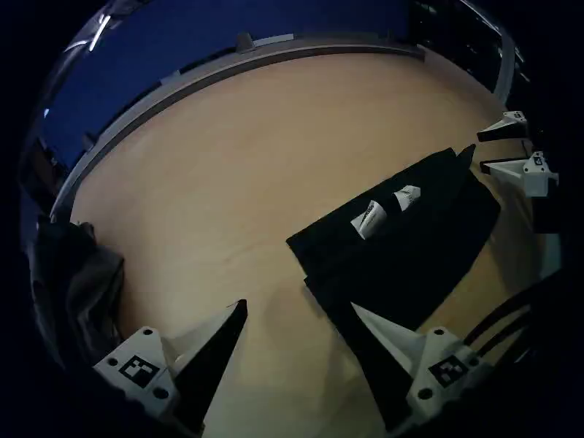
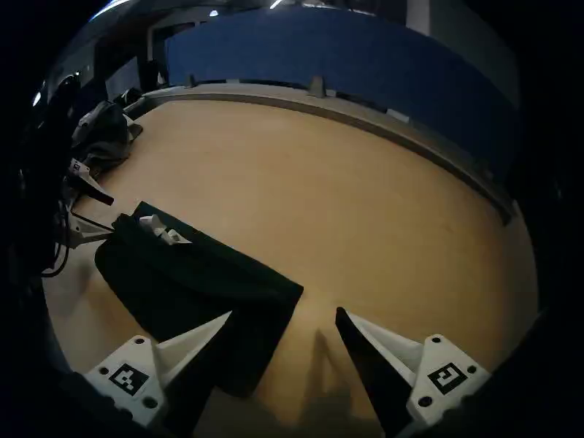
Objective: Fold towel
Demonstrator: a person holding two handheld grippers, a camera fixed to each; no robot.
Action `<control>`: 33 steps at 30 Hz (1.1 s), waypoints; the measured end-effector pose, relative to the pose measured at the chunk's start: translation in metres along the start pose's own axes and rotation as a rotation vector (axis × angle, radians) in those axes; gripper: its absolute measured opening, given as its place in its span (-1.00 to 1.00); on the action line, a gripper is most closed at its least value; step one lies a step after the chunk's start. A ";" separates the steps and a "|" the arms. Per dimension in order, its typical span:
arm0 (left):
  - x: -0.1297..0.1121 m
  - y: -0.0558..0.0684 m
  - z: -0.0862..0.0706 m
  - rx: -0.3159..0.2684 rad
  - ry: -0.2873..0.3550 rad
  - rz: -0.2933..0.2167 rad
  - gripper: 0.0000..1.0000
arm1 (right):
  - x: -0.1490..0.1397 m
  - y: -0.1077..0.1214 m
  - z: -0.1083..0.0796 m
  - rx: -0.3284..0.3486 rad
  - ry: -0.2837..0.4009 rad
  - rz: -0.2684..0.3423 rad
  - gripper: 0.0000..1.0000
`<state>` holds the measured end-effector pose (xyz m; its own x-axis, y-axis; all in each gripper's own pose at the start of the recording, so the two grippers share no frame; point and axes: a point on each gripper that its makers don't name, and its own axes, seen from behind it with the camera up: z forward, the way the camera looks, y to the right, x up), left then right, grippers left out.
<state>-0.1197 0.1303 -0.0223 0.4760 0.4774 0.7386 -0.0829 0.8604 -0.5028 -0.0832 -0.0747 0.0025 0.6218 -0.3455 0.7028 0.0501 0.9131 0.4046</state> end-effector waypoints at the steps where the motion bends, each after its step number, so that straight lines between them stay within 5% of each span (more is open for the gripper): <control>1: 0.001 -0.001 0.001 0.001 0.001 -0.001 0.88 | -0.001 0.000 -0.001 0.000 0.000 0.002 1.00; 33: 0.037 -0.027 0.008 0.045 0.032 -0.037 0.88 | -0.022 -0.003 -0.017 0.000 0.002 0.030 1.00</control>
<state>-0.1068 0.1261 0.0221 0.5074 0.4401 0.7409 -0.1041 0.8847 -0.4543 -0.0839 -0.0658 -0.0240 0.6245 -0.3175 0.7136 0.0311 0.9230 0.3835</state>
